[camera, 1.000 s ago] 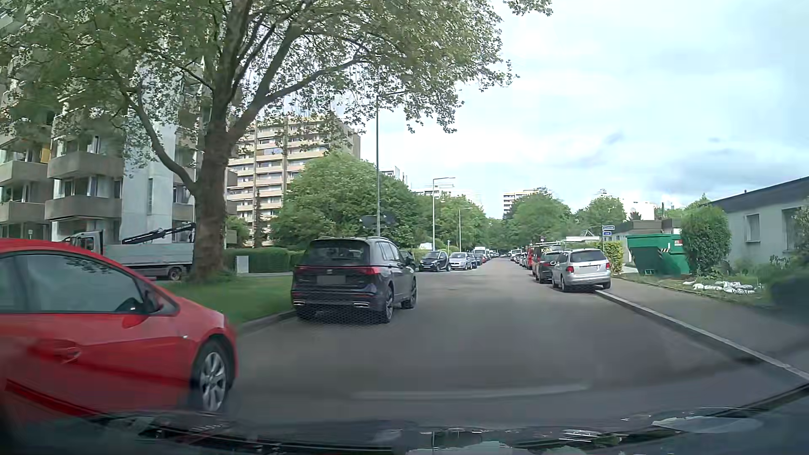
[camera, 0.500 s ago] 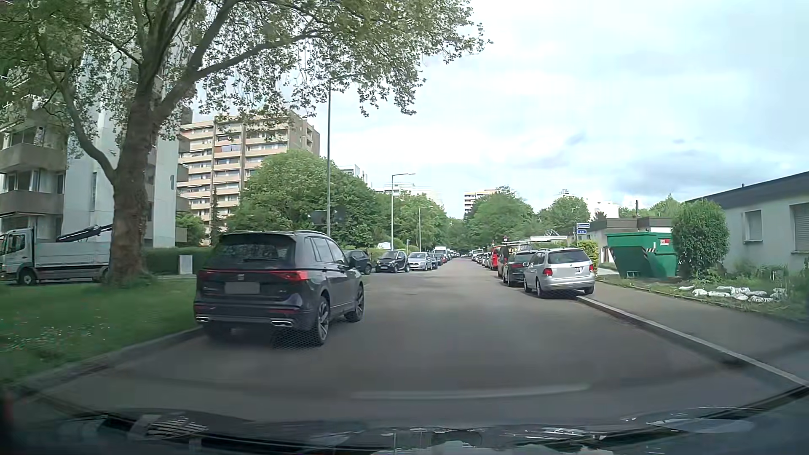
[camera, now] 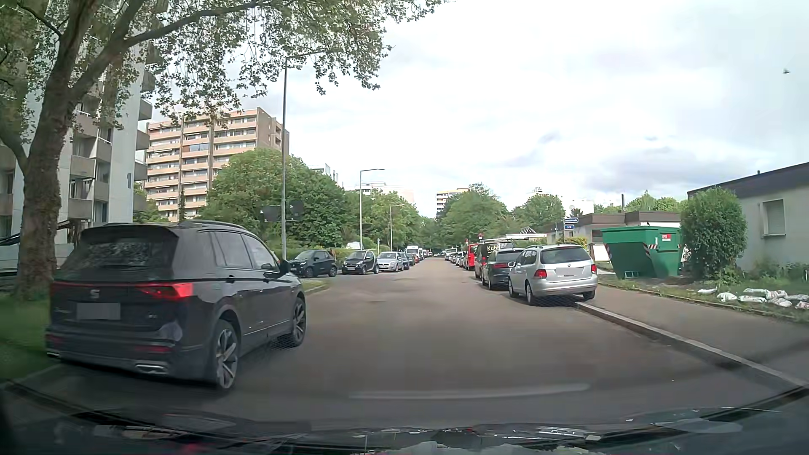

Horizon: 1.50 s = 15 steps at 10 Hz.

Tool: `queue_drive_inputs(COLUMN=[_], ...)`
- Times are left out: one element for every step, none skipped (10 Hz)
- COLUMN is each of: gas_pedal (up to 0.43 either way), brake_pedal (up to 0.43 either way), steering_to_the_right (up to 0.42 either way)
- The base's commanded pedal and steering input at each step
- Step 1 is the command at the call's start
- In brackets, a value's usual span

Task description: Follow the waypoints while adhering to traffic rules and regulations

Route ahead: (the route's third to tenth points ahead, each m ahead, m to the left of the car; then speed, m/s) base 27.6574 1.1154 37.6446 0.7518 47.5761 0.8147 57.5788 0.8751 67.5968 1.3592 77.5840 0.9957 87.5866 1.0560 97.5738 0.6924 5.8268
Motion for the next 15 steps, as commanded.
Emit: queue_drive_inputs(gas_pedal=[0.110,0.098,0.079,0.067,0.067,0.067,0.067,0.067,0.067,0.067,0.067,0.067,0.067,0.067,0.067], brake_pedal=[0.000,0.000,0.000,0.000,0.000,0.000,0.000,0.000,0.000,0.000,0.000,0.000,0.000,0.000,0.000], steering_to_the_right=[0.035,0.028,0.024,0.019,0.013,0.011,0.011,0.010,0.008,0.006,0.004,0.003,0.001,0.001,0.001])
